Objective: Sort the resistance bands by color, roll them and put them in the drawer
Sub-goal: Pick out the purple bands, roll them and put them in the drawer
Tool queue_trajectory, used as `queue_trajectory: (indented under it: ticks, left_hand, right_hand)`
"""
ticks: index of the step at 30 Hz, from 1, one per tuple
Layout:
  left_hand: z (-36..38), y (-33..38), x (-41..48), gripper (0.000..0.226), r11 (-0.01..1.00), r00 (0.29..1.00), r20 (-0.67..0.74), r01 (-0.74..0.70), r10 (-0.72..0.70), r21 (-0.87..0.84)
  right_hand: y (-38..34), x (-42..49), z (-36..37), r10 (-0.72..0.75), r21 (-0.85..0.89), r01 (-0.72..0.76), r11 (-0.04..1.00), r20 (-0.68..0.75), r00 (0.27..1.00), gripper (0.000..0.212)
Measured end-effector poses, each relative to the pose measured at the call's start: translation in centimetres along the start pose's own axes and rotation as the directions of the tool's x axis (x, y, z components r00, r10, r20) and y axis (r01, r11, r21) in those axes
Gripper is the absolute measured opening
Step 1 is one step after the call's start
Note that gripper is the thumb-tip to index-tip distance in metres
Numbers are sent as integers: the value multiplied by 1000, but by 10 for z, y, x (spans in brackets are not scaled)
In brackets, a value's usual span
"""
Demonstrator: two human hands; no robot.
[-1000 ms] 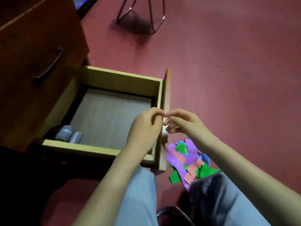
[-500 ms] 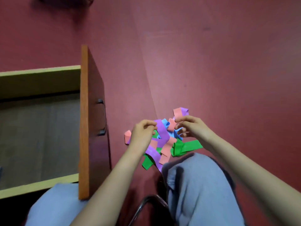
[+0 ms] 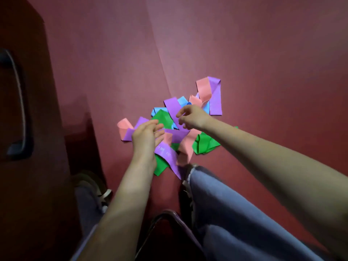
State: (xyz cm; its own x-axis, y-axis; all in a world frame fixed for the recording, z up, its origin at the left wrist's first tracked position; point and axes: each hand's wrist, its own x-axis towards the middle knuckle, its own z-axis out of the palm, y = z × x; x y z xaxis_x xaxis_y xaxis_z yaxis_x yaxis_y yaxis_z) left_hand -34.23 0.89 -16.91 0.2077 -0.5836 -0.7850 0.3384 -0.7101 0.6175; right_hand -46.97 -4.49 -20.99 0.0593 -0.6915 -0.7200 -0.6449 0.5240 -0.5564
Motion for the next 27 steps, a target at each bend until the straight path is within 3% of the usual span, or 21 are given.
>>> queue_trajectory:
  ticks: [4,7,10,14,20,23,25,27]
  left_hand:
    - [-12,-33,28,25,998,998,-22,57,-57,-28]
    - [-25,-45,46,23,996,996,-58,65,-69,-68]
    - [-26,-57,55,24,997,995,-90,33,-39,-70]
    - [-23,-61,67,27,996,984,-175,-6,-11,-92]
    - [-19,-62,82,27,998,981,-195,-14,0,-67]
    - [-19,-63,84,22,999,974,-225,-13,4,-35]
    - [-20,-67,83,15,999,966,-258,12,-23,-42]
    - [-23,-73,86,30,1000,931,-364,7,-7,0]
  right_hand:
    - [13,40,48,-122,-179,129,975,45,991,18]
    - [24,56,84,-165,-187,180,966,95,982,21]
    - [35,66,110,-171,-157,179,971,64,983,23]
    - [41,72,128,-275,-211,281,936,60,960,29]
    - [33,78,137,-194,-303,183,935,-7,981,27]
    - [36,77,139,-189,-358,192,914,44,981,25]
    - [38,78,138,-225,-266,232,936,57,973,22]
    - [35,75,132,-224,-7,224,975,1,975,17]
